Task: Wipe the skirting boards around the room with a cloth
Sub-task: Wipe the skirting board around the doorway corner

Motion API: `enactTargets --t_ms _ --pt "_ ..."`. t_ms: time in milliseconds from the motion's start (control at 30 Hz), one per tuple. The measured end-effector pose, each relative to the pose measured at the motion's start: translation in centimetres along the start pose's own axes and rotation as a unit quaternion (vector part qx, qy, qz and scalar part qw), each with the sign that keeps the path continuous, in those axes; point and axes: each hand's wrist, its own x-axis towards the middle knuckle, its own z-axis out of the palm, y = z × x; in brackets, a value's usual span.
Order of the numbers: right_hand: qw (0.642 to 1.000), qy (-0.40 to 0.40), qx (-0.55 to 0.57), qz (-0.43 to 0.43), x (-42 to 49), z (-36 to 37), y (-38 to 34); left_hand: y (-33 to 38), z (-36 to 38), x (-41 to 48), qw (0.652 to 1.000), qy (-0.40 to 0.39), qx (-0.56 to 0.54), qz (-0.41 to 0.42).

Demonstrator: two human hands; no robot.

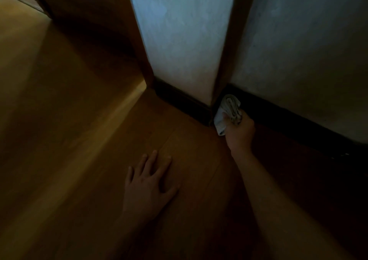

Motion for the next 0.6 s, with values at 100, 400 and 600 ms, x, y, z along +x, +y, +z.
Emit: enactTargets --t_ms 100,400,600 --pt "0.997 -0.069 -0.019 -0.009 -0.8 -1.3 0.9 0.1 0.0 -0.1 1.000 0.000 0.004 0.000" --pt "0.997 -0.074 -0.004 0.009 -1.1 -1.3 0.4 0.0 -0.2 0.2 1.000 -0.018 0.017 0.009" --pt "0.998 0.001 -0.061 0.000 -0.3 -4.4 1.1 1.5 -0.3 1.8 0.999 -0.007 0.011 0.045"
